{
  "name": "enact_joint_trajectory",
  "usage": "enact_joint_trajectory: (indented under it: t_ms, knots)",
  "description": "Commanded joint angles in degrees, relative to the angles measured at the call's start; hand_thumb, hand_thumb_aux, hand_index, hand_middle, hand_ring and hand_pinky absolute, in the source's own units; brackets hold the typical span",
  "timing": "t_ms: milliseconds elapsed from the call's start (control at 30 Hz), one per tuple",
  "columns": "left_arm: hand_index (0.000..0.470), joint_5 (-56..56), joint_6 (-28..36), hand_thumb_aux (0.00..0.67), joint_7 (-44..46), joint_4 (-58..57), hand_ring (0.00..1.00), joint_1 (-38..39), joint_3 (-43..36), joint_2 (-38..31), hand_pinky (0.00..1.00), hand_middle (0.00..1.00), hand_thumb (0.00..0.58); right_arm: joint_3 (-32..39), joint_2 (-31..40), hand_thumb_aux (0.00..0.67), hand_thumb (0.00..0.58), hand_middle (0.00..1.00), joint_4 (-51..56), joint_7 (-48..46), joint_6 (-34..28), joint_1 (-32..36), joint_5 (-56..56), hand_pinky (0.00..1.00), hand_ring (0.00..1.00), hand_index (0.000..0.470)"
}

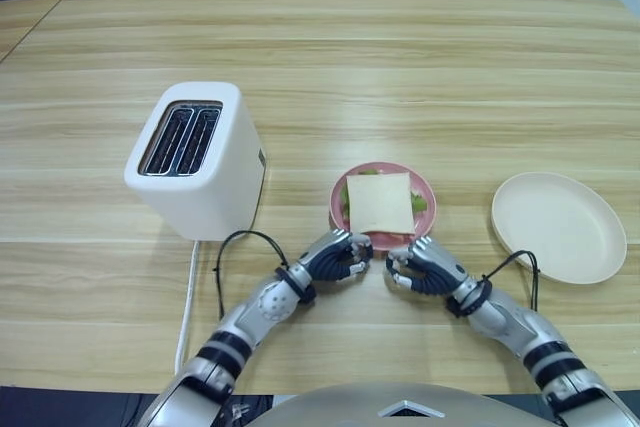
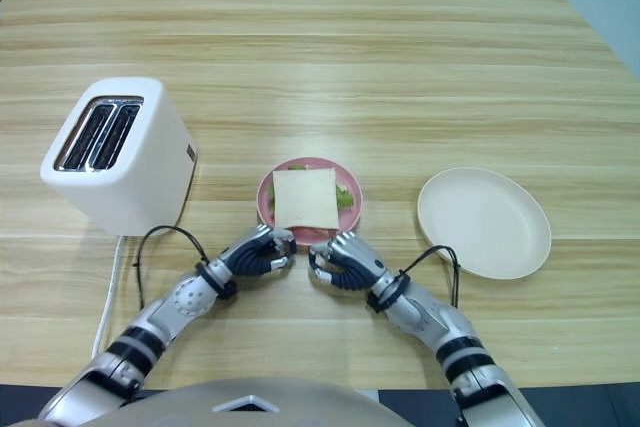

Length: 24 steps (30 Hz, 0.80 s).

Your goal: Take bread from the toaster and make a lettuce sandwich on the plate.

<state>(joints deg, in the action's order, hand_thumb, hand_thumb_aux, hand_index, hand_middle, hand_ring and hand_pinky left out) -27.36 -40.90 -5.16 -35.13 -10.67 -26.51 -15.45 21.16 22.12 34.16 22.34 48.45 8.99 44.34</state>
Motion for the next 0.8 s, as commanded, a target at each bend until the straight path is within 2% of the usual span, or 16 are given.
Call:
enact_joint_trajectory:
  t_ms: [33, 233, 333, 367, 400, 433, 467, 567, 633, 700, 800]
  knots:
    - [0.470, -7.64, 7.56, 0.670, -9.32, -16.15, 1.00, -2.95, -2.15, 1.88, 1.00, 1.00, 0.580, 2.02, -7.28, 0.670, 0.580, 1.00, 14.32, 8.10, -8.17, 5.43, 2.40, 1.00, 1.00, 0.470]
    - [0.470, -9.36, 7.54, 0.670, -21.06, -23.19, 1.00, -7.66, -2.34, 5.01, 1.00, 1.00, 0.580, 2.13, -10.87, 0.670, 0.580, 1.00, 24.72, 10.76, -8.14, 10.69, -1.29, 1.00, 1.00, 0.470]
    - [0.470, -9.05, 2.07, 0.670, -25.95, -23.17, 1.00, -6.93, -1.83, 5.39, 1.00, 1.00, 0.580, 2.42, -10.31, 0.670, 0.580, 1.00, 25.56, 12.99, -5.05, 10.99, -2.17, 1.00, 1.00, 0.470]
    - [0.470, -8.68, -0.96, 0.670, -27.75, -22.55, 1.00, -6.46, -1.46, 5.44, 1.00, 1.00, 0.580, 2.22, -10.00, 0.465, 0.526, 1.00, 24.93, 14.27, -3.20, 10.70, -2.61, 1.00, 1.00, 0.326]
    - [0.376, -8.03, -4.62, 0.536, -30.28, -21.46, 0.96, -5.87, -0.64, 5.62, 0.96, 0.96, 0.557, 1.94, -9.39, 0.032, 0.053, 0.80, 23.35, 15.53, -0.67, 10.03, -3.12, 0.80, 0.80, 0.022]
    - [0.262, -7.41, -7.88, 0.373, -32.09, -20.14, 0.82, -5.27, 0.16, 5.59, 0.82, 0.82, 0.466, 1.51, -8.81, 0.000, 0.000, 0.25, 21.56, 16.40, 1.82, 9.25, -3.75, 0.25, 0.25, 0.000]
    - [0.000, -6.58, -11.30, 0.000, -33.64, -17.85, 0.00, -4.30, 1.31, 5.42, 0.00, 0.00, 0.000, 0.60, -8.10, 0.000, 0.000, 0.00, 18.65, 16.64, 5.09, 7.94, -5.20, 0.00, 0.00, 0.000]
    - [0.000, -2.57, -19.45, 0.000, -34.36, -8.61, 0.00, -0.32, 5.07, 4.85, 0.00, 0.00, 0.000, -2.86, -6.48, 0.000, 0.000, 0.00, 8.05, 14.68, 13.56, 3.18, -12.95, 0.00, 0.00, 0.000]
    - [0.000, 1.63, -22.32, 0.000, -32.90, -2.75, 0.00, 2.10, 7.22, 5.12, 0.00, 0.00, 0.000, -4.45, -6.48, 0.000, 0.000, 0.00, 1.87, 12.12, 16.34, 0.57, -19.49, 0.00, 0.00, 0.000]
    - [0.000, 6.99, -22.89, 0.000, -30.25, 1.88, 0.00, 3.75, 8.73, 6.00, 0.00, 0.00, 0.000, -5.50, -7.07, 0.000, 0.000, 0.00, -2.43, 9.15, 16.29, -1.00, -24.70, 0.00, 0.00, 0.000]
    - [0.000, 10.54, -22.03, 0.000, -26.96, 4.64, 0.00, 4.46, 10.37, 7.54, 0.00, 0.00, 0.000, -7.52, -8.53, 0.000, 0.000, 0.00, -3.79, 6.56, 14.37, -1.48, -26.76, 0.00, 0.00, 0.000]
